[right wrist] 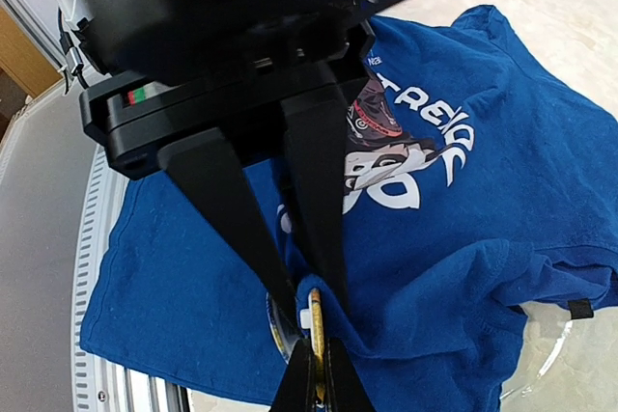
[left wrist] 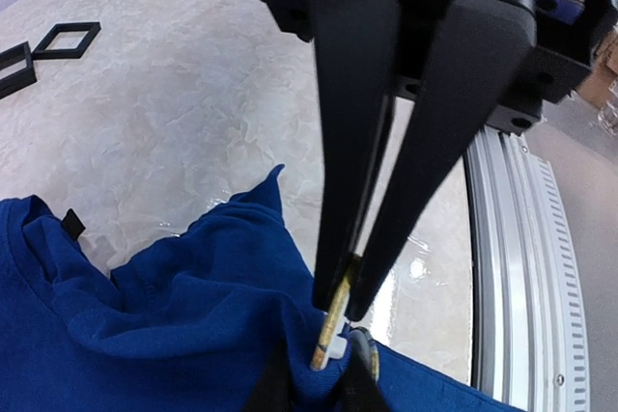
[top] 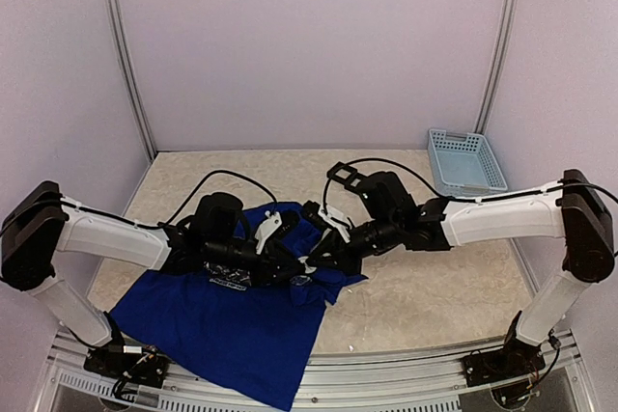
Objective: Remove the brooch from the garment
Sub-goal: Pass from the left arm to the right, then pass from the right arm to the left
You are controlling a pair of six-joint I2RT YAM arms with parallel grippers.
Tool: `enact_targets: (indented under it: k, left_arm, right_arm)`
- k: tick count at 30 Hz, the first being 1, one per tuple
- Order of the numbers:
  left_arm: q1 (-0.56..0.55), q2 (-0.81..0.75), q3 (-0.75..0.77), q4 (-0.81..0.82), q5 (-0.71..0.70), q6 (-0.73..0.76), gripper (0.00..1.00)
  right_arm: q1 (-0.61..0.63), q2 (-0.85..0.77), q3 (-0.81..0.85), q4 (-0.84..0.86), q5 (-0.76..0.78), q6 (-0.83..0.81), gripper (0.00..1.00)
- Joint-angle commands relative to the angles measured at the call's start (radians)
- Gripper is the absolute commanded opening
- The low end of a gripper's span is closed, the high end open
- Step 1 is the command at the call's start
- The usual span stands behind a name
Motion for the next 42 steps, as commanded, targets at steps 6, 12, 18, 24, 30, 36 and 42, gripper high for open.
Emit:
enact_targets:
  k: [6, 12, 18, 24, 30, 36, 42]
  left_arm:
    - [-0.050, -0.078, 0.026, -0.014, -0.196, -0.201, 0.84]
    - [-0.104, -0.172, 0.136, -0.195, -0.301, -0.352, 0.97]
    - [-0.110, -0.175, 0.233, -0.320, -0.342, -0.283, 0.98]
    - [-0.108, -0.168, 0.061, -0.045, -0.297, -0.114, 0.99]
    - [-0.099, -0.145, -0.068, 0.146, -0.145, -0.081, 0.99]
    - [-0.096, -0.141, -0.072, 0.146, -0.100, -0.098, 0.99]
    - [-0.091, -0.128, -0.067, 0.172, -0.103, -0.093, 0.99]
  right_arm:
    - [-0.003, -0.223, -0.279, 0.390, 0.113, 0.082, 0.00]
    - [-0.003, -0.334, -0.387, 0.513, 0.166, 0.098, 0.00]
    - [-0.004, -0.358, -0.452, 0.609, 0.197, 0.105, 0.00]
    - [-0.002, -0.375, -0.530, 0.732, 0.215, 0.120, 0.00]
    - [-0.003, -0.365, -0.561, 0.791, 0.221, 0.117, 0.00]
    - [-0.002, -0.367, -0.565, 0.806, 0.151, 0.120, 0.00]
    - [-0.002, -0.374, -0.563, 0.812, 0.076, 0.116, 0.00]
